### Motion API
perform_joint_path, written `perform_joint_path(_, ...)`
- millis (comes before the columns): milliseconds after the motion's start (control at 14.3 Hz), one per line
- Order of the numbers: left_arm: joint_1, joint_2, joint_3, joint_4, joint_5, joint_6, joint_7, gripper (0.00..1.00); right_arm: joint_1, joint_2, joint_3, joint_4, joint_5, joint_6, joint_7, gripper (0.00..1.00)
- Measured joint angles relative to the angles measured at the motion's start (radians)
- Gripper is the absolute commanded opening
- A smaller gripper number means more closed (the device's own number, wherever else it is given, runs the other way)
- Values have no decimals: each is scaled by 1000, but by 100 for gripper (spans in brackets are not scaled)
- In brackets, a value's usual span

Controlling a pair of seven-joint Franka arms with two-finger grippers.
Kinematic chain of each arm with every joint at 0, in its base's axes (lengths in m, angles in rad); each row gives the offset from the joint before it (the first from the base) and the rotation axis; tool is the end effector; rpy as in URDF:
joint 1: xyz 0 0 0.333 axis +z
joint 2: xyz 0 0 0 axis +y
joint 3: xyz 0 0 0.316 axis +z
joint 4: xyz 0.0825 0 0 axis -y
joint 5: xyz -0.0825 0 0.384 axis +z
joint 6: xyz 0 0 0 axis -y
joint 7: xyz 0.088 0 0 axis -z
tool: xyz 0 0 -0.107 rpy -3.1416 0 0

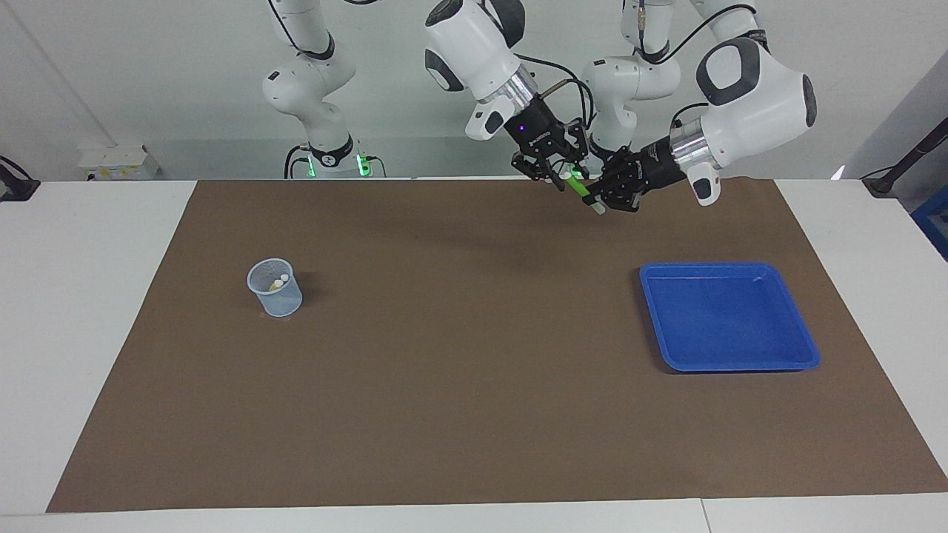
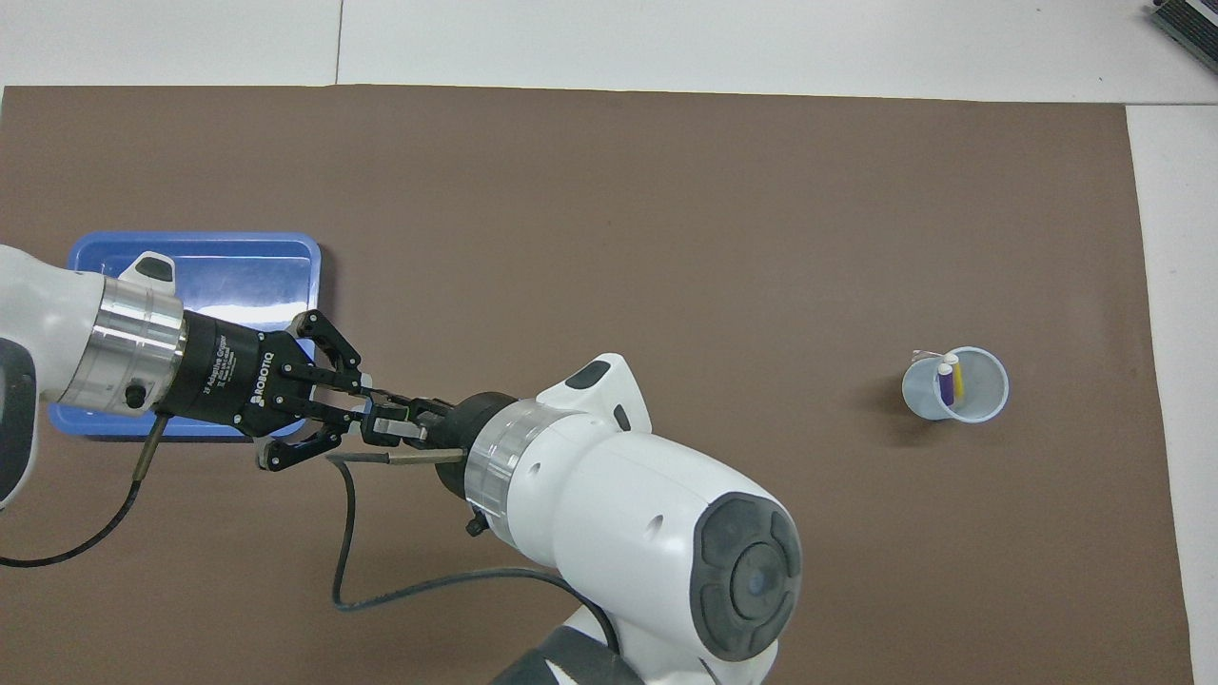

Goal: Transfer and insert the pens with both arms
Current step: 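Lift the green pen with the left gripper and pass it to the right gripper, then carry the green pen to the cup with the right gripper while the left gripper withdraws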

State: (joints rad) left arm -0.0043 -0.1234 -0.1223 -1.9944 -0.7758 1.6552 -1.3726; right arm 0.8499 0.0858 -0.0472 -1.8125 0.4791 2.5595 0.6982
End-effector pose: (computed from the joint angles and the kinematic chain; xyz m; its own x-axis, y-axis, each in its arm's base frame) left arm 0.4928 -0.1352 0.5242 0.0779 0.7179 -0.6918 0.9734 -0.2048 -0.1029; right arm 0.4446 0.4520 0.5635 0.9598 -0.2512 0.1251 -0.1049 -0.7348 -0.6701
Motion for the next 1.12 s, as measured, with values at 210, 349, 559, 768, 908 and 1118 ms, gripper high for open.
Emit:
perform_joint_path(210,0,0,0,0,-4,0,0,0,-3,5,0,7,0,-7,0,54)
perform_joint_path(349,0,-1,0,0,-7,0,0,0,-2,8,0,7,0,-7,0,23)
perform_joint_path(559,0,-3,0,0,-8,0,-1,0,-2,13,0,7,-1,-7,0,0)
perform_joint_path(768,0,-3,0,-1,-8,0,-1,0,-2,13,0,8,-1,-7,0,0)
perform_joint_path(908,0,-4,0,-1,-8,0,-2,0,-2,13,0,8,-1,-8,0,0)
perform_joint_path(1118,-2,-5,0,-1,-9,0,0,100,-3,14,0,7,-1,-14,0,0)
